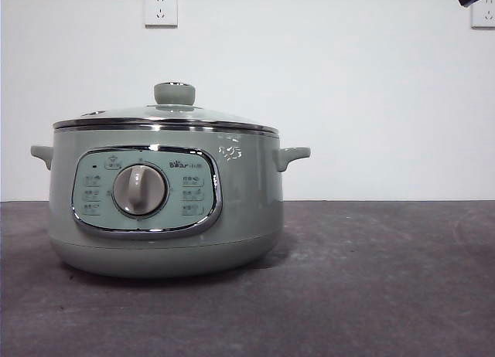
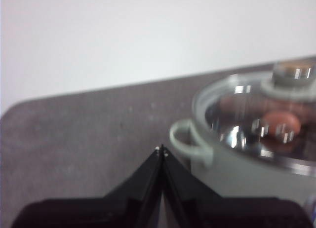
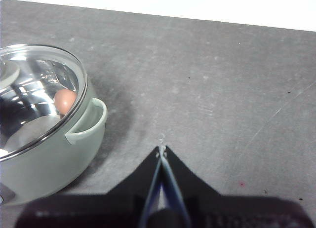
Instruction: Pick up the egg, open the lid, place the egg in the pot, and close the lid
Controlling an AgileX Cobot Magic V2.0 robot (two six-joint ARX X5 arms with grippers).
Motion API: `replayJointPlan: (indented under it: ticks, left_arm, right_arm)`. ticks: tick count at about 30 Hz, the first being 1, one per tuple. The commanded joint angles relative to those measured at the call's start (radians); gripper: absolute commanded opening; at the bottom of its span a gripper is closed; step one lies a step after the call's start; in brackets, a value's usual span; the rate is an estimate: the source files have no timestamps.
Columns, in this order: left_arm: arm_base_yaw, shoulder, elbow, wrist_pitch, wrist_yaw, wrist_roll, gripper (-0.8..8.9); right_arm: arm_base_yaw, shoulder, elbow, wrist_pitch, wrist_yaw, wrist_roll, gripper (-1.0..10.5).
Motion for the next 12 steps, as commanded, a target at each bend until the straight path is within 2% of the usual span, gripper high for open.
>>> replayJointPlan:
  ticks: [1, 12]
  left_arm:
    - [0.024, -0.049, -0.074, 0.012, 0.013, 0.012, -0.03]
    - [0.042, -0.161, -0.227, -0.003, 0.013, 0.000, -0.03]
  right_arm:
    - [0.001, -0.001, -0.006, 0.007, 0.002, 0.013, 0.0]
    - [0.001, -0.001, -0.006, 0.007, 0.002, 0.013, 0.0]
